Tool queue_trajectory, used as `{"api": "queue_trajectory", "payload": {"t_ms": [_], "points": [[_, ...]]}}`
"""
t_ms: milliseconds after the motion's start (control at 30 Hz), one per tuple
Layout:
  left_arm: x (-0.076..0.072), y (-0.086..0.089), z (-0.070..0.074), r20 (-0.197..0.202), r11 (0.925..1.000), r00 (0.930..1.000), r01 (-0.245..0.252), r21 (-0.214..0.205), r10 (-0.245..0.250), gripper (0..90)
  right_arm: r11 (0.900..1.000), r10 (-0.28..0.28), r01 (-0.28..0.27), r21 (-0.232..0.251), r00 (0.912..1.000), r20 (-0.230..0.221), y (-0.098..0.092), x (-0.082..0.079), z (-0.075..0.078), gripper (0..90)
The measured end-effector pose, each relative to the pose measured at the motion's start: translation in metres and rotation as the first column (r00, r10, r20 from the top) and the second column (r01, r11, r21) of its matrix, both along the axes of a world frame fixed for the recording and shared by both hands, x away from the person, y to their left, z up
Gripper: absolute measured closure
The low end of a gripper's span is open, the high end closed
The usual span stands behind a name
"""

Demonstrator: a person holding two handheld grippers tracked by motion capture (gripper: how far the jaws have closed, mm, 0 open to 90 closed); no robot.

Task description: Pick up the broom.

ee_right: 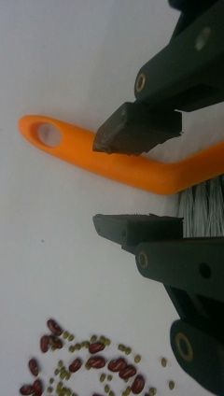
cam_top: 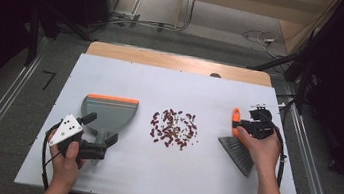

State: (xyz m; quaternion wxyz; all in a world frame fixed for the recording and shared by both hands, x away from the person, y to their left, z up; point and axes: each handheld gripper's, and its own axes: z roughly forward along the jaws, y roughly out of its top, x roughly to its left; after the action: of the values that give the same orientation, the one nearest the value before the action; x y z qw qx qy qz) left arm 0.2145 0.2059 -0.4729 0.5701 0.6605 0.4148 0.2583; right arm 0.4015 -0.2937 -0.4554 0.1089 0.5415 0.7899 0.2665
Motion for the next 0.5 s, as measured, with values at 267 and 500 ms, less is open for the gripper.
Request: {"api": "queue_trajectory", "payload": {"t_ms": [267,500], "points": [[0.000,0.000,0.000,-0.001,1.0000,1.0000,-0.002,0.002,0.002,0.0,0.9956,-0.058,0.053,-0.076,0.9966,-0.059,0.005,-0.003,-0.011,59.0],[0.001,-0.001,0.000,-0.002,0.9999,1.0000,0.000,0.012,0.000,0.0,0.9897,-0.066,0.051,-0.134,0.9919,-0.109,0.010,-0.001,-0.019,61.8]]}}
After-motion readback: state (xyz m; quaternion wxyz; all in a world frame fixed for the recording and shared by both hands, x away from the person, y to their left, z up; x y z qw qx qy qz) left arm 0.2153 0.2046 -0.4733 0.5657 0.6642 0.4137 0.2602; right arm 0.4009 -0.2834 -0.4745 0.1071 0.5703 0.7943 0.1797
